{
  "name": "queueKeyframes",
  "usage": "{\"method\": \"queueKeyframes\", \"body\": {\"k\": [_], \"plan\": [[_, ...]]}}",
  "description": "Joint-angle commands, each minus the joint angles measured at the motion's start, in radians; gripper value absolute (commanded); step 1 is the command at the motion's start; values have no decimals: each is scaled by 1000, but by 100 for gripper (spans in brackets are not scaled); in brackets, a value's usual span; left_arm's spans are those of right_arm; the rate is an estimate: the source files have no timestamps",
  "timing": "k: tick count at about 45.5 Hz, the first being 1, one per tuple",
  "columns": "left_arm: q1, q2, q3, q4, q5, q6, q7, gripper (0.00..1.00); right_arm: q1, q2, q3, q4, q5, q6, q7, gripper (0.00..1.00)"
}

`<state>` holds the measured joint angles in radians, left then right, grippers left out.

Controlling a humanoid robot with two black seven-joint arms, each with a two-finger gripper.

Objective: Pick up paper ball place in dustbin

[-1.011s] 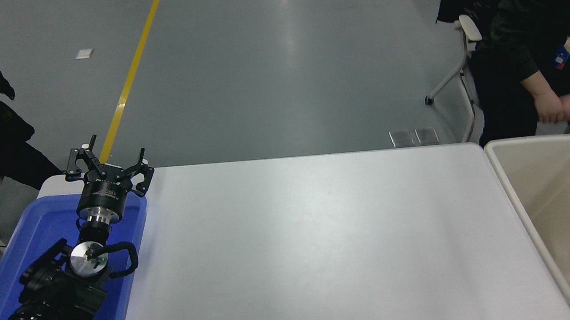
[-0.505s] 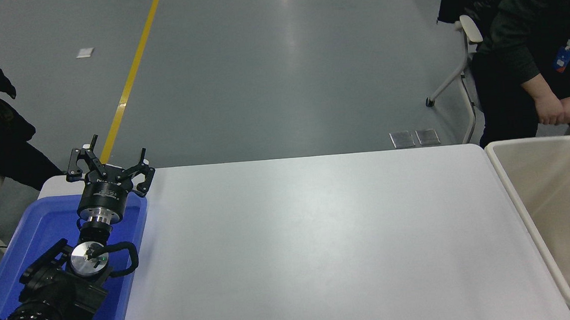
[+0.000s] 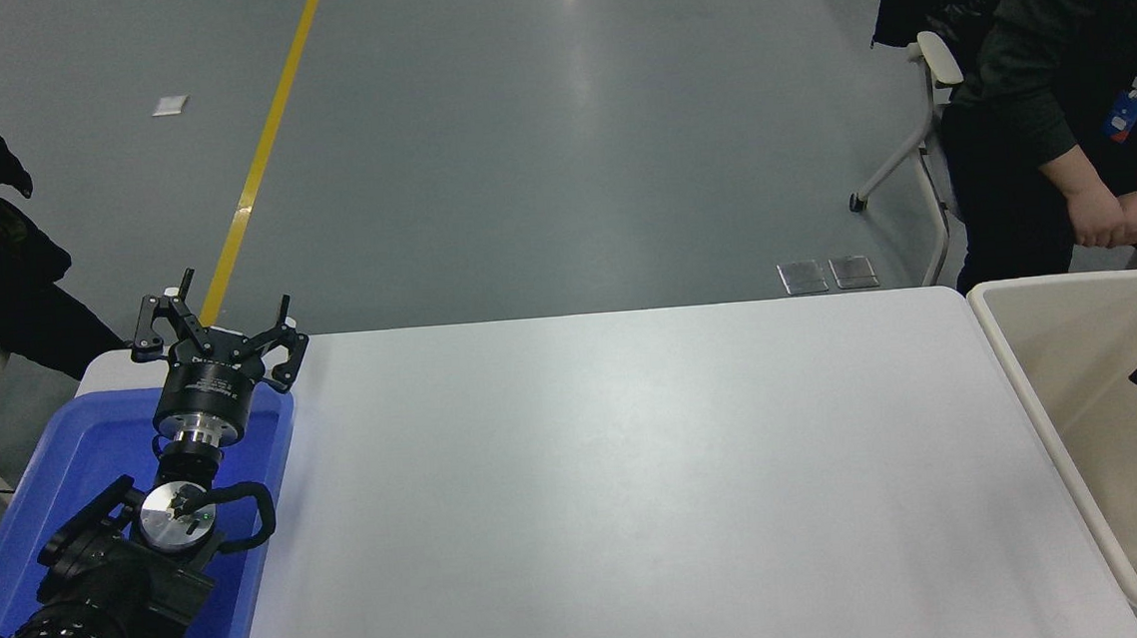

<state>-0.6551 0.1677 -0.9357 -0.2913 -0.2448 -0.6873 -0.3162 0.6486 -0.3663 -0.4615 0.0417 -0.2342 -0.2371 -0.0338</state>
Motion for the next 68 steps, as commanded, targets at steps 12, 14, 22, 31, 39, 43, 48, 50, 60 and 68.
{"method": "queueKeyframes", "body": {"k": [12,14,22,31,39,43,48,50,60,68], "plan": [[0,0,0,0,1,0,0,99,2,3,72,18,9,-1,3,100],[0,0,0,0,1,0,0,99,13,3,86,18,9,5,3,100],[0,0,0,1,-1,0,0,99,63,-54,124,35,9,8,3,100],[0,1,0,0,-1,0,0,99,123,-117,306,115,9,7,3,100],[0,1,0,0,-1,0,0,99,160,-137,641,237,7,8,5,100],[0,1,0,0,-1,0,0,99,177,-146,809,303,7,7,5,100],[0,1,0,1,-1,0,-1,99,204,-161,915,362,6,7,8,100],[0,0,0,0,1,0,0,99,213,-164,951,386,6,9,11,100],[0,0,0,1,-1,0,0,99,218,-183,1204,569,-16,21,159,100],[0,1,0,1,-1,0,-1,99,152,-160,1438,751,-19,21,414,100]]}}
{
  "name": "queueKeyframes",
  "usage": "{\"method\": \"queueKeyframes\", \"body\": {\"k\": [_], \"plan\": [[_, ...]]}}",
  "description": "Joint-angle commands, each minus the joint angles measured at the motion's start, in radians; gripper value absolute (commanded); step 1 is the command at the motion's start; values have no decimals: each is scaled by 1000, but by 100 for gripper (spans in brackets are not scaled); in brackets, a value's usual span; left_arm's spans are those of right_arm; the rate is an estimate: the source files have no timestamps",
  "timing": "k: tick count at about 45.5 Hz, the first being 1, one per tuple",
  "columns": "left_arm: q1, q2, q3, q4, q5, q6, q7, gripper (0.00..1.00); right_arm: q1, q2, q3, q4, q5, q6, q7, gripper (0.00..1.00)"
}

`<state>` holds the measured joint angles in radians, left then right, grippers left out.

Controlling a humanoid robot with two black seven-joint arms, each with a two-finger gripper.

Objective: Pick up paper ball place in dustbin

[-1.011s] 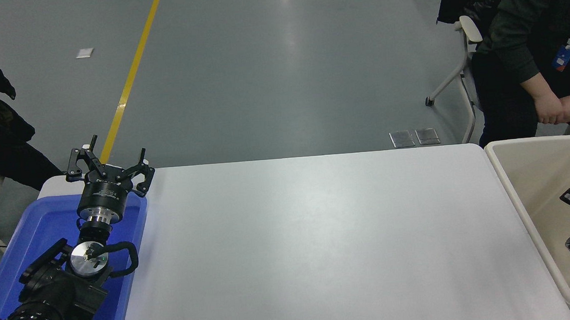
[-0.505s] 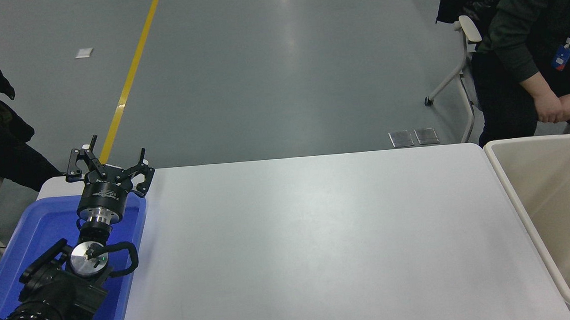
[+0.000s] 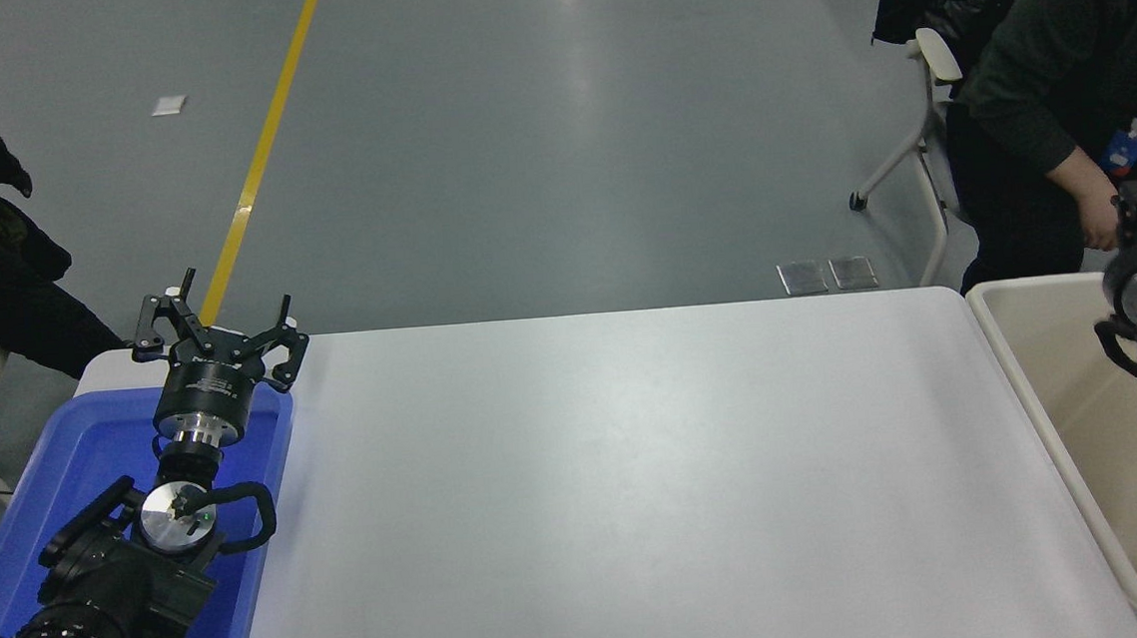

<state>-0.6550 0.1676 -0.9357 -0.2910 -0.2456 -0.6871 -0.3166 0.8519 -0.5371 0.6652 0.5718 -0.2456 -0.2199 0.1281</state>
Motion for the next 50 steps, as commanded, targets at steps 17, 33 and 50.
{"method": "queueKeyframes", "body": {"k": [17,33,50], "plan": [[0,1,0,0,0,1,1,99,-304,180,542,312,-11,181,358,100],[0,0,0,0,0,0,1,99,-439,281,541,304,-26,315,369,100],[0,1,0,0,0,0,1,99,-441,282,527,261,-27,313,367,100]]}}
